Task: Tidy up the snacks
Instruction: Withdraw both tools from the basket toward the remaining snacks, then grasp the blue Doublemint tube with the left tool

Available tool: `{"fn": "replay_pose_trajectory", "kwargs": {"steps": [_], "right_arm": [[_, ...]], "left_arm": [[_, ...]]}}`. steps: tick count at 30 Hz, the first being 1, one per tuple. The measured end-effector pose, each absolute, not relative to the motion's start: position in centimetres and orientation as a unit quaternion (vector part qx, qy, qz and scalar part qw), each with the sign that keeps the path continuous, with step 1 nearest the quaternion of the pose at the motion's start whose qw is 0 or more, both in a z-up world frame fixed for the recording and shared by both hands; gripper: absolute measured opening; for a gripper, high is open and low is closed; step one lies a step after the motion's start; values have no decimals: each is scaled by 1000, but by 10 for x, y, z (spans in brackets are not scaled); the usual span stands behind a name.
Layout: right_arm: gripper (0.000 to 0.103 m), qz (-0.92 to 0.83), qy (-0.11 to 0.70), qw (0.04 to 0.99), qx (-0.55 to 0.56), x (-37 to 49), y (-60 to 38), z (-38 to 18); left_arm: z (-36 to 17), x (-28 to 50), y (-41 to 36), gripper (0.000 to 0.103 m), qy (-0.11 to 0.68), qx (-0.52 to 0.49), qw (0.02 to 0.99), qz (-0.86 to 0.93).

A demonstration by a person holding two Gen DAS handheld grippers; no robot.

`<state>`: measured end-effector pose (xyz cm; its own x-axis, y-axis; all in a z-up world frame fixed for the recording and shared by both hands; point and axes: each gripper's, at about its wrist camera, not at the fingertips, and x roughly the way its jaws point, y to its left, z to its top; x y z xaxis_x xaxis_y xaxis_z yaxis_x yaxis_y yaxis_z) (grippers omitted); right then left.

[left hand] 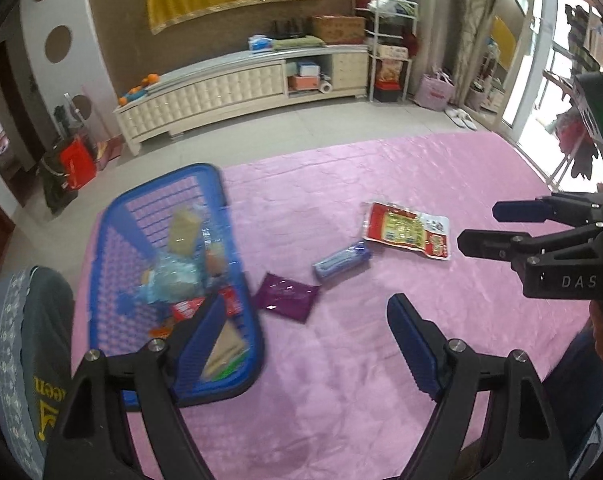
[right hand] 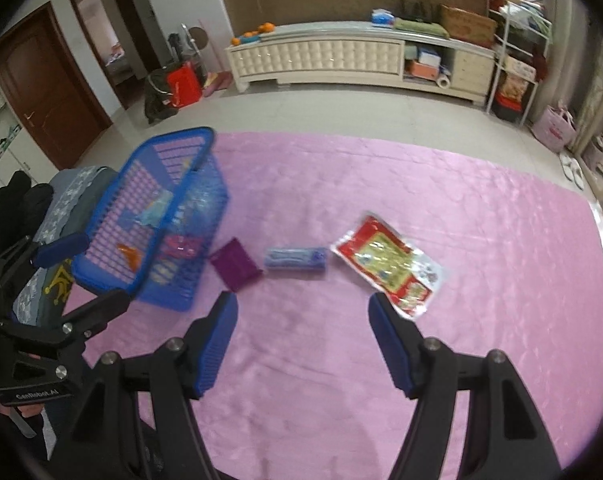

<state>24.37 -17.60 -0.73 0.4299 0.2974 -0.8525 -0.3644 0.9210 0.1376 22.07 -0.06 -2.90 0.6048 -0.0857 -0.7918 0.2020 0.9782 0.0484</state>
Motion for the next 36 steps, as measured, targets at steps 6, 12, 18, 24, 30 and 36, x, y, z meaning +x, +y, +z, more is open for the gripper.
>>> {"fn": "replay_pose_trajectory", "kwargs": {"steps": [6, 12, 18, 24, 30, 36], "right_arm": [[73, 189, 507, 840, -41, 259, -205, -26], [75, 188, 514, 834, -62, 274, -222, -49], [76, 196, 520, 827, -82, 291, -225, -73], [76, 209, 533, 815, -87, 309, -224, -100], [76, 215, 544, 807, -79, 327, -228, -121], [76, 220, 548, 804, -65, 339, -239, -134]], "left_arm": [[-46, 243, -29, 81, 448, 76, 885, -98], [-73, 266, -46, 81, 469, 83, 873, -107], [-98, 291, -49, 81, 486, 78, 864, -104], [-127, 316, -49, 81, 509, 67, 852, -101], [-151, 340, -57, 81, 519, 97, 843, -108], [-173, 361, -62, 81, 521, 134, 837, -103]]}}
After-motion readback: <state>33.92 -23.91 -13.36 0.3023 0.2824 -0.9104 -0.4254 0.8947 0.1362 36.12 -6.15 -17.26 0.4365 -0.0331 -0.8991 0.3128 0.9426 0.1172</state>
